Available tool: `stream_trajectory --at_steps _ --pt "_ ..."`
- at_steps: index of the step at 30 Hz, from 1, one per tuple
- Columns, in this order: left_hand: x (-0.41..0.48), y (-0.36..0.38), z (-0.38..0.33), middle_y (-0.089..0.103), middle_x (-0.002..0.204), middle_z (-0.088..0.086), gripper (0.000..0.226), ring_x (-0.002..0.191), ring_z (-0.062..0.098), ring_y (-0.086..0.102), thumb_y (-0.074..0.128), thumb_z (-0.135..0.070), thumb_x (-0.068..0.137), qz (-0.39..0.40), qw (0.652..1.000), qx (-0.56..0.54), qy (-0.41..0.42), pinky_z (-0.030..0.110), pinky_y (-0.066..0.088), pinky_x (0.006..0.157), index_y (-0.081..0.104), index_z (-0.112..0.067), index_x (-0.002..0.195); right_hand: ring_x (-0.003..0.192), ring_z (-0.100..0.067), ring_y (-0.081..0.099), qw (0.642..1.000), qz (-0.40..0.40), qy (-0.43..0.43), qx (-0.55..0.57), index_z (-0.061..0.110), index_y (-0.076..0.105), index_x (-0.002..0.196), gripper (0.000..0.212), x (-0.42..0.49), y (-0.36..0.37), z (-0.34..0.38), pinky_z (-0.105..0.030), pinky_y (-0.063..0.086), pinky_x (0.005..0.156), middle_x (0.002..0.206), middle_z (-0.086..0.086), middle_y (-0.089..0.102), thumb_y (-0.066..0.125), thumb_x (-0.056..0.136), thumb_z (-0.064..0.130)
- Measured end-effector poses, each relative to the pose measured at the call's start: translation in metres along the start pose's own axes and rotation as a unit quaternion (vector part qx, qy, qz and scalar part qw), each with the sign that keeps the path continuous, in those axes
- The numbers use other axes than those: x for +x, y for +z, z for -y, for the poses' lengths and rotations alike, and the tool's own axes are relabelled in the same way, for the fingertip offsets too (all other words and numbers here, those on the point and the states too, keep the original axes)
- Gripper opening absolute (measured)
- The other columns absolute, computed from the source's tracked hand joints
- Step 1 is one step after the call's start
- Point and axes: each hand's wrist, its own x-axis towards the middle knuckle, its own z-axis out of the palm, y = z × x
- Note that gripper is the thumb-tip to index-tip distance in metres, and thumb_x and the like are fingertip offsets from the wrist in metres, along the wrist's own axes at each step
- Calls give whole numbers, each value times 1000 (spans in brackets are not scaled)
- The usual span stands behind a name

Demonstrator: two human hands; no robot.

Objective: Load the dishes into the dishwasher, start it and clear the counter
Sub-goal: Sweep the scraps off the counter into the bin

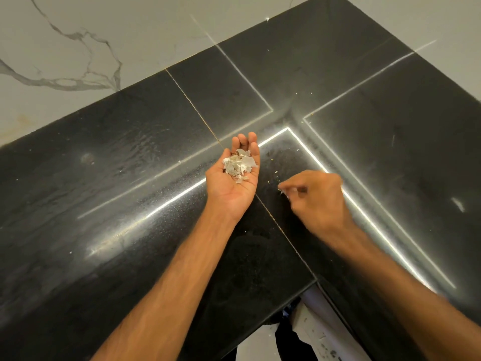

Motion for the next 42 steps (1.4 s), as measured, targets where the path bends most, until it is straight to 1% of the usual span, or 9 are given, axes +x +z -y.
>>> stream_trajectory --at_steps 2,7,14,18,28,31,34,38,42 --pt "-2 -2 3 70 107 14 44 110 33 66 33 -20 109 4 1000 12 0 37 49 104 69 4 101 68 3 70 986 -21 102 130 21 83 89 19 13 -16 9 -13 56 71 73 13 74 79 81 5" --pt "-5 -4 20 69 114 18 45 112 33 64 32 -23 109 11 999 45 -24 41 48 102 66 5 113 83 -18 77 940 0 95 327 12 82 93 20 31 -51 45 -30 61 82 82 -3 79 80 79 -2" --pt "-14 3 37 68 119 12 41 108 25 68 31 -23 110 47 989 131 -50 36 43 110 61 -2 125 80 8 70 990 -51 -9 130 21 83 94 16 29 -32 60 -6 52 73 87 12 77 80 83 9" --pt "-15 9 34 69 122 9 39 111 22 66 34 -19 108 48 989 128 -52 35 40 115 56 -2 136 94 7 67 993 -58 -65 83 21 81 106 23 23 -29 58 -3 49 80 99 13 76 68 93 8" --pt "-19 11 26 69 116 10 38 120 29 62 34 -19 108 31 995 87 -48 40 38 116 65 0 116 81 0 67 975 -197 -56 85 20 80 94 10 15 -32 34 -10 52 64 91 9 71 75 88 13" --pt "-20 7 17 69 116 9 39 122 28 61 33 -20 108 24 995 86 -49 38 39 115 65 -1 115 108 -2 67 986 -136 -52 80 19 77 110 22 11 -18 -3 -25 57 90 115 7 73 66 94 8" --pt "-26 0 14 69 116 9 35 121 28 62 36 -19 107 27 994 96 -51 39 42 111 66 -1 115 142 -5 44 996 -13 -74 55 17 66 134 33 12 -3 -33 -32 35 120 149 4 54 57 102 16" --pt "-54 -20 23 69 116 11 33 118 28 64 41 -19 107 29 987 138 -78 40 45 109 68 0 110 153 -8 24 987 78 -141 22 17 44 153 49 14 10 -42 -47 22 125 162 4 35 36 109 38" --pt "-99 -46 44 66 122 12 31 119 29 63 44 -20 106 8 977 180 -114 40 46 107 67 -1 114 155 -9 16 966 145 -216 -15 16 33 158 62 2 9 -44 -43 14 128 167 5 25 20 108 51"
